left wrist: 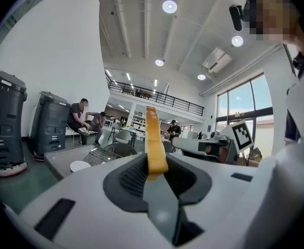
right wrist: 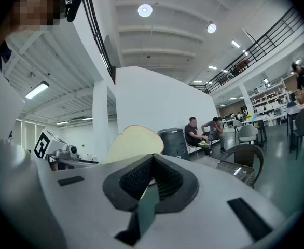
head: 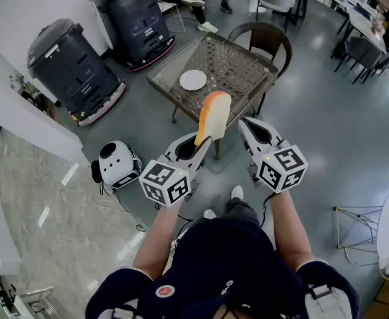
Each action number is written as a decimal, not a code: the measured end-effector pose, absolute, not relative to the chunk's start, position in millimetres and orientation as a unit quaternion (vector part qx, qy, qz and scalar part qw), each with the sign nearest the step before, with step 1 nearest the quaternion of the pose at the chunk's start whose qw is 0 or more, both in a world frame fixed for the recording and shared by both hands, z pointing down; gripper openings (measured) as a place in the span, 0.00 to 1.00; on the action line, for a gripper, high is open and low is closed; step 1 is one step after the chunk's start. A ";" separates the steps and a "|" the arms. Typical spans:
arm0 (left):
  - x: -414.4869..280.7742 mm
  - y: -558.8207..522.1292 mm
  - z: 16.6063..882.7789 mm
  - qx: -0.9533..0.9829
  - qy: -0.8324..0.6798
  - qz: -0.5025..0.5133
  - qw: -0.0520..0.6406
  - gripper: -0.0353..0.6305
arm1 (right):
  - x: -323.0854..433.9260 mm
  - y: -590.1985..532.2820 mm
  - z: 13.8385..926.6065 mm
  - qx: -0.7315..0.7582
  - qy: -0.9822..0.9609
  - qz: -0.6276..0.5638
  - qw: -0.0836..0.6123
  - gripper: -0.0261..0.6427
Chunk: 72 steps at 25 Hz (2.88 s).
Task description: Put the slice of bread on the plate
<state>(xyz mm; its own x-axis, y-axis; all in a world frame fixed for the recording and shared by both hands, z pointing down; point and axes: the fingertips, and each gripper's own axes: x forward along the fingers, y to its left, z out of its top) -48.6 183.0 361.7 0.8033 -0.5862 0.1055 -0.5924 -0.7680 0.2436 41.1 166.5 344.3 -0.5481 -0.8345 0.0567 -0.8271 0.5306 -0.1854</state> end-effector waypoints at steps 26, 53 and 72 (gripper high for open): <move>-84.7 152.4 367.0 0.938 -0.316 0.009 0.143 0.19 | 6.2 136.0 346.9 -0.474 0.875 -0.103 0.009 0.05; -32.4 -4.1 396.2 0.915 -0.366 0.036 0.166 0.19 | 60.9 -34.6 375.4 -0.429 0.892 -0.140 0.013 0.05; 6.5 -84.7 394.3 0.887 -0.428 0.055 0.165 0.19 | 103.6 -126.7 372.4 -0.374 0.917 -0.141 0.018 0.05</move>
<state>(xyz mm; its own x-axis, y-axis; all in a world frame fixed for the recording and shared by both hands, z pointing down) 6.5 -84.7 394.3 0.6275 -0.7411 0.2390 -0.7774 -0.5789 0.2459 103.6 -126.7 372.4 -0.7198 -0.6904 0.0719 -0.6801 0.6807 -0.2724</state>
